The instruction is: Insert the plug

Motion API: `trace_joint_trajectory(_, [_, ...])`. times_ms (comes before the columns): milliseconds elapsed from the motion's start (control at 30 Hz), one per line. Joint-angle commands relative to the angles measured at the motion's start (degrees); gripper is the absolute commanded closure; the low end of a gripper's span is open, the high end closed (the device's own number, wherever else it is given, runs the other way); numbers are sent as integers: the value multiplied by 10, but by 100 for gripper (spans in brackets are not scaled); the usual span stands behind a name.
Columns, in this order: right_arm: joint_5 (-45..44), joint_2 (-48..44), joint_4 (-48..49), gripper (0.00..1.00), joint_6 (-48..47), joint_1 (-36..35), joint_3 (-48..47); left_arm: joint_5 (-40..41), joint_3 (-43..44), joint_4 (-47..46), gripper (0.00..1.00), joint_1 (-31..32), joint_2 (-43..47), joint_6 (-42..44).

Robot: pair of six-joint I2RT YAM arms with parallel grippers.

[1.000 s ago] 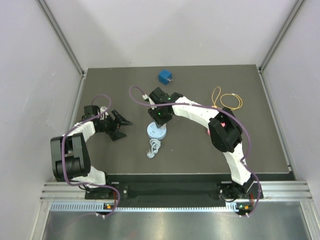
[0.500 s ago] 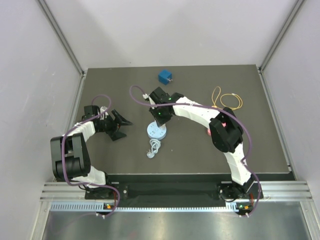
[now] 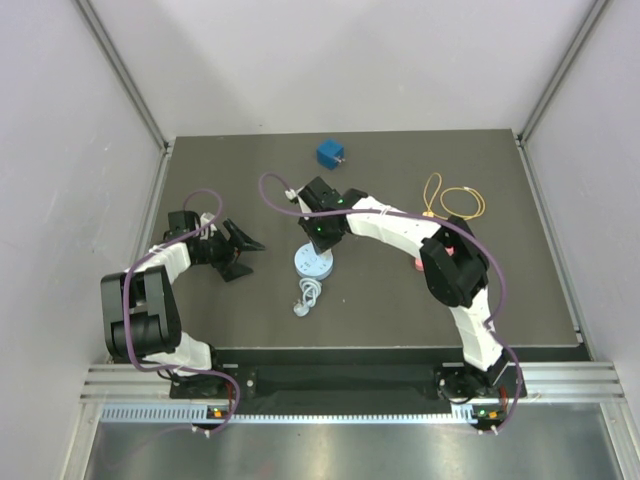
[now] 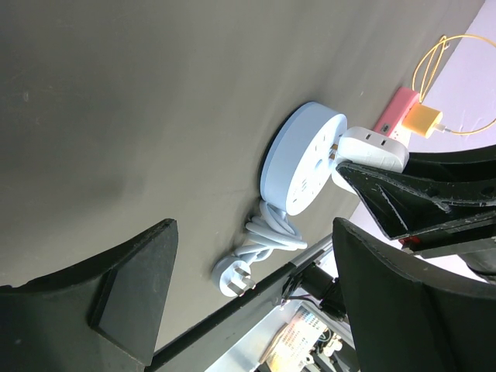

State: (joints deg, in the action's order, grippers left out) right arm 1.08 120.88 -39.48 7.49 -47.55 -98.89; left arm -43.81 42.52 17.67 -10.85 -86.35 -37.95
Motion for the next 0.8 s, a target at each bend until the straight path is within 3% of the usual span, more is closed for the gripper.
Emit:
trace_joint_trajectory(0, [-52,-1,-10,100,-9,-9,13,1,12,-2,15,-4,21,10])
trace_joint_trajectory(767, [9,86,-56,100,-7,-18,-3,-1,12,-5,15,-4,21,9])
